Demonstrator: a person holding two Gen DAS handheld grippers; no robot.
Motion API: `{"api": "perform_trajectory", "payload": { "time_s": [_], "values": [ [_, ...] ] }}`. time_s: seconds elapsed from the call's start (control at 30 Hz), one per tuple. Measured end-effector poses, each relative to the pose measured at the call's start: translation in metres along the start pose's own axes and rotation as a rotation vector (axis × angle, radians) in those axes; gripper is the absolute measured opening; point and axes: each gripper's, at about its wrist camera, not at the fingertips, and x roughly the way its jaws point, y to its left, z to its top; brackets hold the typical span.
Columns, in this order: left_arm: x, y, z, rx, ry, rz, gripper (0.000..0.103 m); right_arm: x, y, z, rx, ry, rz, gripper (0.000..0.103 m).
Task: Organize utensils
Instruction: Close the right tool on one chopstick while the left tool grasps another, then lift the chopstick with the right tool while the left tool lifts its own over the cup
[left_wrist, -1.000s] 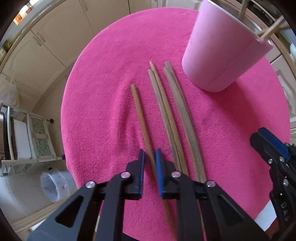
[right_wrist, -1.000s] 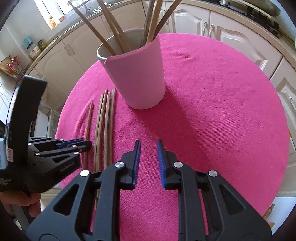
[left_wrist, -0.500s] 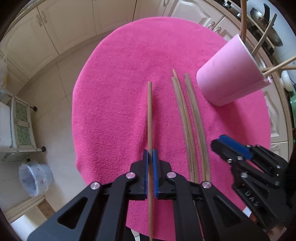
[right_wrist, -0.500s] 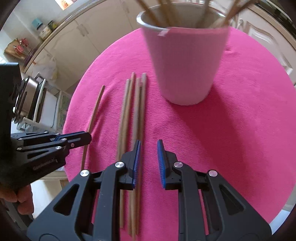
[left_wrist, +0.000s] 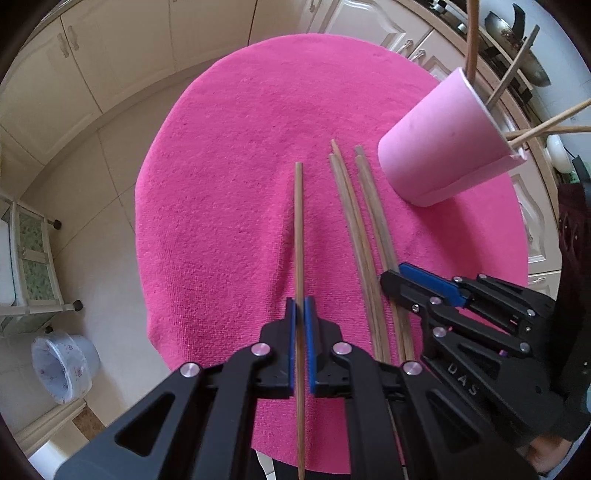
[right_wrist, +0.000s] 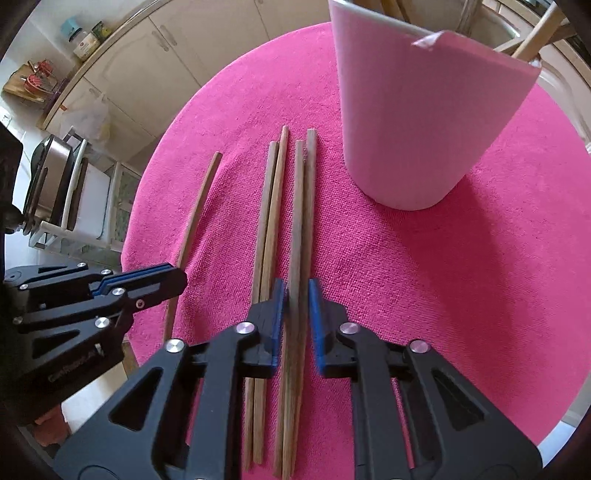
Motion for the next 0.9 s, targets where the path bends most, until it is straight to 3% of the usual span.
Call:
{"api": "perform_trajectory", "payload": {
  "time_s": [0.1,0.57,0.9],
  "values": [
    [0.0,0.006,0.0,0.017,-0.012,-0.015,0.005,-0.005,0.003,0.0,0.005,-0.012,0.006,0.006],
    [-0.024,0.005,-0.004,0.107,-0.074,-0.064,0.005,-0.048,-0.003,-0.013,0.072,-0.088,0.056,0.006],
    [-0.082,-0.021,-0.012,0.218,-0.244,-0.181,0.005,-0.115,-0.01,-0.019,0.114,-0.263,0.122,0.006]
  ]
}}
